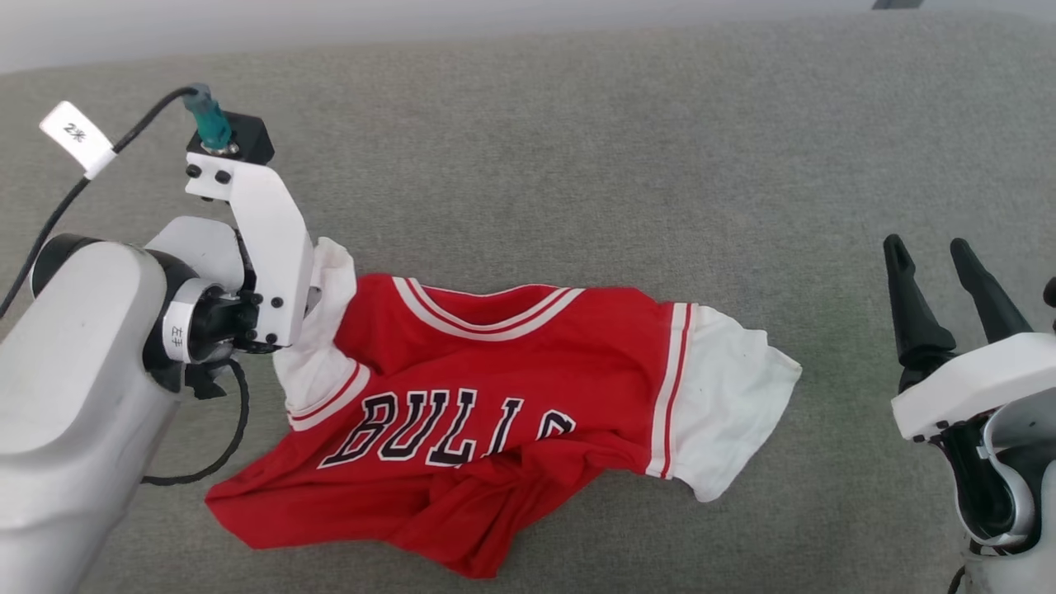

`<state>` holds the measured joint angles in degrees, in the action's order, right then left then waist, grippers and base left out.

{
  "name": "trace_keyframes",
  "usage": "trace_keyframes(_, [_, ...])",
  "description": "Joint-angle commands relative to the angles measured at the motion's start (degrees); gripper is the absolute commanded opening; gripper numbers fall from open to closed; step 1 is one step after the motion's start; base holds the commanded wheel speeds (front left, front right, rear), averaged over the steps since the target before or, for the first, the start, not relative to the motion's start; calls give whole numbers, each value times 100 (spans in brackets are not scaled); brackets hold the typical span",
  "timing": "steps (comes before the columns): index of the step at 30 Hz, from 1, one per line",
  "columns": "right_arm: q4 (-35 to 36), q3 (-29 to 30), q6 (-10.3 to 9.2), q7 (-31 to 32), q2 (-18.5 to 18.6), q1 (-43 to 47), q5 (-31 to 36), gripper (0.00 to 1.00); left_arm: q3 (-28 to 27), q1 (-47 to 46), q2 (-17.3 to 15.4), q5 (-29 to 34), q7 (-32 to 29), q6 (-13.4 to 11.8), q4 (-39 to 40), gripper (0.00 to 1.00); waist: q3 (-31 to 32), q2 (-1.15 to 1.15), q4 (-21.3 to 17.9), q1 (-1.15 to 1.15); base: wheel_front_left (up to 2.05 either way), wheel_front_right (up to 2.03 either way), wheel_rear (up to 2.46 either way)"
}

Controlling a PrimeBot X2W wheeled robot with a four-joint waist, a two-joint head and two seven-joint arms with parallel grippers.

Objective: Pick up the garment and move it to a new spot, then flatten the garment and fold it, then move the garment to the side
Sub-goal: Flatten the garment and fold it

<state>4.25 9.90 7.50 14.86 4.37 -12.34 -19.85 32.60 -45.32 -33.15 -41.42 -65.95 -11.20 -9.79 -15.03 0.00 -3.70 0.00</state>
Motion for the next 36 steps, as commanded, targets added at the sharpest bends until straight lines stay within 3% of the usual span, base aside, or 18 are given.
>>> trace_keyframes(1, [-16, -15, -2, -36, -16, -46, -13, 100, 57, -77, 0, 115, 34, 36, -162, 100, -64, 0, -61, 0, 0, 0, 0])
trace_keyframes(4, [-50, -32, -2, -52, -26, -81, -9, 100, 134, -54, 64, 83, 12, 92, -565, 99, -96, 0, -84, 0, 0, 0, 0])
trace_keyframes(5, [-60, -36, -2, -55, -27, -88, -3, 100, 137, -61, 60, 45, 47, 172, -669, 13, -108, 0, -87, 0, 0, 0, 0])
trace_keyframes(6, [-67, -41, -2, -63, -30, -92, -3, 100, 104, -77, 74, 8, 117, 217, -781, 0, -115, 0, -85, 0, 0, 0, 0])
trace_keyframes(11, [-63, -44, -2, -110, 29, -71, 26, 100, -58, -72, 64, -47, 519, 268, -1002, 0, -71, 0, 6, 0, 0, 0, 0])
trace_keyframes(26, [406, 76, -2, -356, 269, -28, 192, 100, -902, 1315, -480, -542, 1522, -137, -661, 0, 392, 0, 544, 0, 0, 0, 0])
trace_keyframes(33, [536, 104, -2, -296, 275, 39, 240, 100, -1112, 1932, -509, -765, 1795, -187, -772, 0, 512, 0, 652, 0, 0, 0, 0])
trace_keyframes(35, [552, 101, -2, -271, 266, 78, 248, 100, -1130, 2063, -478, -812, 1930, -121, -839, 57, 536, 0, 683, 0, 0, 0, 0])
trace_keyframes(36, [558, 97, -2, -252, 266, 91, 249, 100, -1152, 2111, -451, -855, 1985, -98, -892, 98, 543, 0, 694, 0, 0, 0, 0])
